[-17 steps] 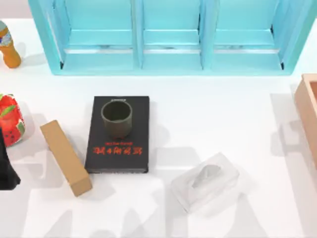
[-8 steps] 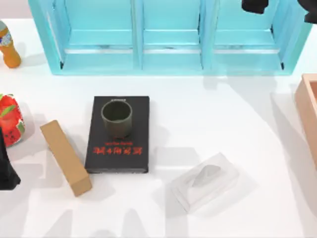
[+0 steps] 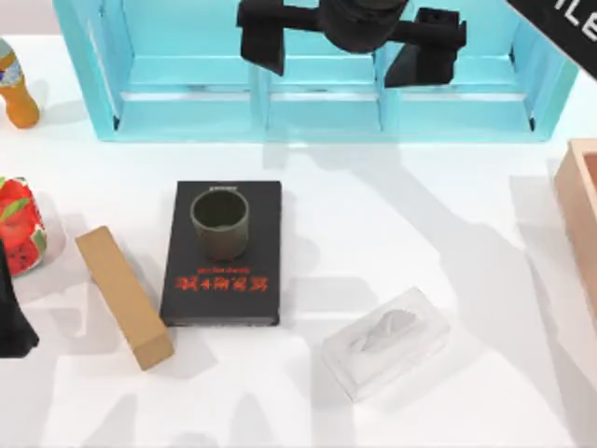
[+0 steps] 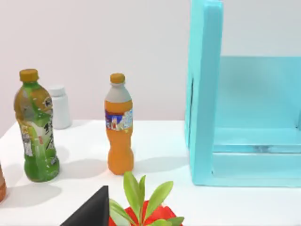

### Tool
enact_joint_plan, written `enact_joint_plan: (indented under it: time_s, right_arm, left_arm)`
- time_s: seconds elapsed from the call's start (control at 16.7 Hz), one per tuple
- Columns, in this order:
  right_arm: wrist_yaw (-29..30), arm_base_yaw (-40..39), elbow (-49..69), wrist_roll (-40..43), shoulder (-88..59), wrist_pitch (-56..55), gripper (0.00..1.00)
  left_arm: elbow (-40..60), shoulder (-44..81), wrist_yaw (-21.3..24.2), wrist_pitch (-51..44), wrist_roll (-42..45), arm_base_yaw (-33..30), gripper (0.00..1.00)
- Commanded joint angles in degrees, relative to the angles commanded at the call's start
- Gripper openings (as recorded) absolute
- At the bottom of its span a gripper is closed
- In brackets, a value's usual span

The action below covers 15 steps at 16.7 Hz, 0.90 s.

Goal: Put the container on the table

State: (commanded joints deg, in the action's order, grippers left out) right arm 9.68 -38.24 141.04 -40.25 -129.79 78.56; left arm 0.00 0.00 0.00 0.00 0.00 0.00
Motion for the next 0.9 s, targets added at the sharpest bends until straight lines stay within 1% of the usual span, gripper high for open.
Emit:
enact_joint_plan:
  time_s: [0.18, 0.42, 0.6, 0.9]
  right_arm:
    - [1.63, -4.97, 11.61, -4.29, -10.04, 6.46, 1.0]
    - [3.26, -9.97, 21.97, -8.49, -19.16, 12.65, 1.0]
    - [3.76, -11.61, 25.25, -9.84, -22.07, 14.6, 1.0]
    - [3.67, -11.35, 25.14, -9.78, -22.14, 14.49, 1.0]
  left_arm:
    - [0.0, 0.0, 0.0, 0.0, 0.0, 0.0, 1.0]
    - [0.0, 0.0, 0.0, 0.0, 0.0, 0.0, 1.0]
    - [0.0, 0.0, 0.0, 0.0, 0.0, 0.0, 1.0]
    - [0.0, 0.0, 0.0, 0.0, 0.0, 0.0, 1.0]
